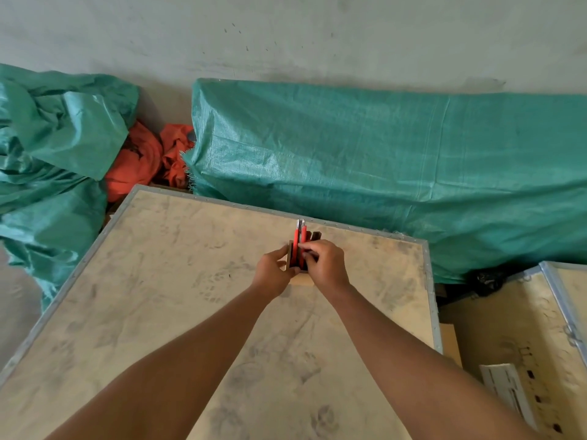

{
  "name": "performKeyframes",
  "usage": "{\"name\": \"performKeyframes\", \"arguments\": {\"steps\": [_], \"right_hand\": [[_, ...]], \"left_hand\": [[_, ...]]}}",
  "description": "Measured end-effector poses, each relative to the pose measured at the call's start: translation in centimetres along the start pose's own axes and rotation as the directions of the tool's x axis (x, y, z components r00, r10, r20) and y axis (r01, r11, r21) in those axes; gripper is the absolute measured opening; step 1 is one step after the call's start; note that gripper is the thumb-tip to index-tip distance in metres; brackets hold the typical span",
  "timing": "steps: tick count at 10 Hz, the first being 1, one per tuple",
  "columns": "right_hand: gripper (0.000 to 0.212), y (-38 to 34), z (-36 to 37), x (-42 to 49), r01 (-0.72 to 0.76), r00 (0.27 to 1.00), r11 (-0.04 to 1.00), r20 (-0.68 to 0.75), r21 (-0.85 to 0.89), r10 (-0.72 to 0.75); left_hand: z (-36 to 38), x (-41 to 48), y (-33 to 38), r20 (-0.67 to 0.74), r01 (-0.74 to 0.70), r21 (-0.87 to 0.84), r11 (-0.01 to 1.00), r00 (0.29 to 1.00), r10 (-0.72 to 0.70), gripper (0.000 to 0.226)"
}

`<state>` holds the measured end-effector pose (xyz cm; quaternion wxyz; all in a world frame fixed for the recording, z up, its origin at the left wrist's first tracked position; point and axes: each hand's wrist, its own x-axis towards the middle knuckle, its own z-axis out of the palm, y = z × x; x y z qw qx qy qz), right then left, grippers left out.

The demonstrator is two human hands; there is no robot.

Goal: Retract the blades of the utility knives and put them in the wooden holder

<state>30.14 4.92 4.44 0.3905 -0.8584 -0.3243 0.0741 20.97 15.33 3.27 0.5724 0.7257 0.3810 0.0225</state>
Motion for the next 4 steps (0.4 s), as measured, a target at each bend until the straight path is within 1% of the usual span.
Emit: {"name": "performKeyframes", "arguments": {"steps": [1,2,3,4], "right_hand": [[0.030,0.0,0.0,-0.1,0.005,0.999,1.000,-0.034,-0.010,-0.005],[0.030,-0.1,-0.4,-0.3,-0.007,1.000,1.000,-0.018,0.008,0.007],[0.030,-0.8,-1.6,-0.6,0.005,1.000,0.998,-0.028,0.057,-0.003],[0.031,-2.7,-3.9,-0.8,-0.058,0.997,0.989,-0.044,0.135,0.064]], "left_hand": [[0.1,0.0,0.0,-0.017,-0.010,0.008,1.000,1.000,0.010,0.066],[0.0,-0.4,0.3,-0.015,-0.011,0.017,1.000,1.000,0.011,0.065],[-0.2,-1.0,1.0,-0.016,-0.044,-0.006,0.999,0.999,0.044,0.065],[-0.4,-2.4,1.4,-0.072,-0.026,-0.027,0.999,0.997,0.024,0.070]]}}
